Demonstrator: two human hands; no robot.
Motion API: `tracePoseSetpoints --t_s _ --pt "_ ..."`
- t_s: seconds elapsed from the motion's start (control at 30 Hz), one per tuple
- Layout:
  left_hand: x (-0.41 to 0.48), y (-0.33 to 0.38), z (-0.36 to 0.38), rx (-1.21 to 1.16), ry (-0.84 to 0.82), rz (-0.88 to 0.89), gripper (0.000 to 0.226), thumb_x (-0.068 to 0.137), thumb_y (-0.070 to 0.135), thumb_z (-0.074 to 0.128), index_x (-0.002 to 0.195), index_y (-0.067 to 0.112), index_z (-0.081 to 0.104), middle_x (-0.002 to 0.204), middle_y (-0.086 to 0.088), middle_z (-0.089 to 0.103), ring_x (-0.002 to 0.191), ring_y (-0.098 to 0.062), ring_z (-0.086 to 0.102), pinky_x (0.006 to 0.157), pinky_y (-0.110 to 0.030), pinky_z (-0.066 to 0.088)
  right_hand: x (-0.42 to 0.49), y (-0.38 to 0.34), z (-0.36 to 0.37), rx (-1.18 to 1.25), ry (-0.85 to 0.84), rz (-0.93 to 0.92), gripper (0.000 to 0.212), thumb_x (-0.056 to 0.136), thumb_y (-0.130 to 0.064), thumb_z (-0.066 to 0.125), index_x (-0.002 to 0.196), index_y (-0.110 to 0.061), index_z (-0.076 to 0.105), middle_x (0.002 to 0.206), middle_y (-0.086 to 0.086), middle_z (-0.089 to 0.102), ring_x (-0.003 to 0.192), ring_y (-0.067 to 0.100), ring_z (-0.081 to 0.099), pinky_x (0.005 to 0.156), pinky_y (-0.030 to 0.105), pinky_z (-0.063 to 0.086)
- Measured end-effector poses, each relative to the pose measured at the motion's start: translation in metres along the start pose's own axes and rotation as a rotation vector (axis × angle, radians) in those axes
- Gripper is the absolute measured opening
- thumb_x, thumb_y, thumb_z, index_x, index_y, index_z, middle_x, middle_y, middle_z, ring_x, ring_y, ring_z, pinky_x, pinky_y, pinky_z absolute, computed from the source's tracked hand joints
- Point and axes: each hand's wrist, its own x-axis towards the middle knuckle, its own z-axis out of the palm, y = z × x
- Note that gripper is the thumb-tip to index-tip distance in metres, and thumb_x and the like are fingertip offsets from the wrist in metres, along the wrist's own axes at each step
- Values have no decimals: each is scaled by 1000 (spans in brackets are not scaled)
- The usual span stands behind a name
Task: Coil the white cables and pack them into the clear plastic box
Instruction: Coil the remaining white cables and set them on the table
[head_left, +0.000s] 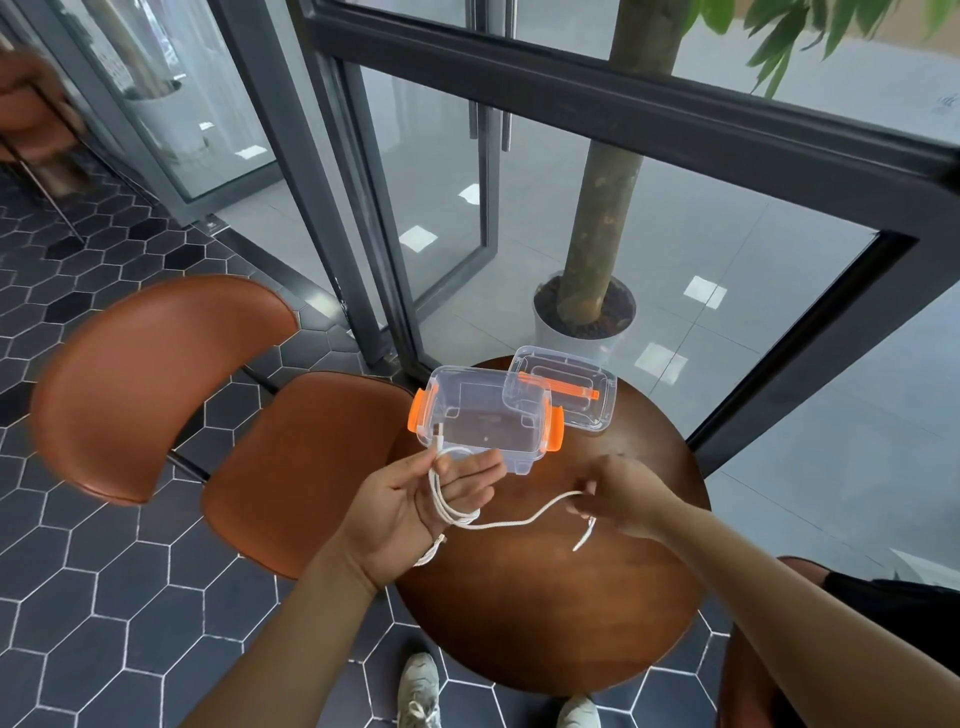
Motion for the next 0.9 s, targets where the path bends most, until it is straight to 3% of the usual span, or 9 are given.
tracePoseSetpoints --t_s 0.07,0.13,0.23,0.33,0.4,0.47,0.63,0.8,0.9 --pt "-1 2 -2 -29 -5 11 51 105 23 31 75 -1 65 142 -38 47 136 -49 45 112 -56 37 -2 7 7 -74 23 -2 31 88 -32 74 65 -32 53 66 -18 50 72 13 55 55 17 33" --pt "0 2 -3 -21 27 66 50 104 24 33 74 2 66 139 -37 51 133 -48 49 108 -53 44 -6 13 14 -68 40 -28 27 83 -44 76 72 -29 56 68 -15 52 73 13 56 55 22 36" --pt "1 8 -4 -125 84 160 26 94 23 52 75 7 60 131 -31 61 113 -37 68 73 -35 64 -11 19 20 -137 97 -60 35 81 -59 70 83 -25 63 75 -12 58 74 11 57 59 28 42" --pt "-3 22 -8 -226 203 324 12 83 18 63 76 10 58 117 -25 71 80 -18 77 44 -18 50 -18 33 27 -90 118 -14 38 86 -66 61 87 -28 57 69 -9 57 71 15 59 59 30 40" --pt "-7 38 -11 -273 246 437 30 100 18 46 75 11 62 109 -20 74 65 -9 74 38 -14 42 -24 47 35 -164 98 31 41 89 -73 48 118 -44 53 72 -8 60 71 15 60 62 30 42" --pt "-10 54 -16 -268 258 508 40 106 22 37 75 12 61 108 -17 75 63 -7 73 38 -13 40 -34 64 46 -269 82 102 63 92 -75 38 147 -46 32 79 -6 65 76 16 63 66 29 44" --pt "-4 58 -18 -149 314 509 36 105 27 38 76 14 55 114 -18 73 74 -10 76 42 -16 44 -35 88 71 -162 110 282 69 89 -58 63 147 -29 39 128 -2 66 117 20 61 93 34 51" --pt "11 27 -2 -116 285 379 31 105 27 38 81 16 54 109 -17 74 81 -17 77 50 -20 52 -14 44 69 35 -74 119 118 69 -46 85 160 -35 11 154 -2 35 142 25 32 115 41 34" --pt "18 11 6 -137 223 316 28 102 28 40 83 14 55 107 -18 75 86 -22 77 54 -24 57 -9 0 54 329 -106 -37 118 72 -40 85 158 -45 5 165 -9 12 152 24 14 123 49 24"
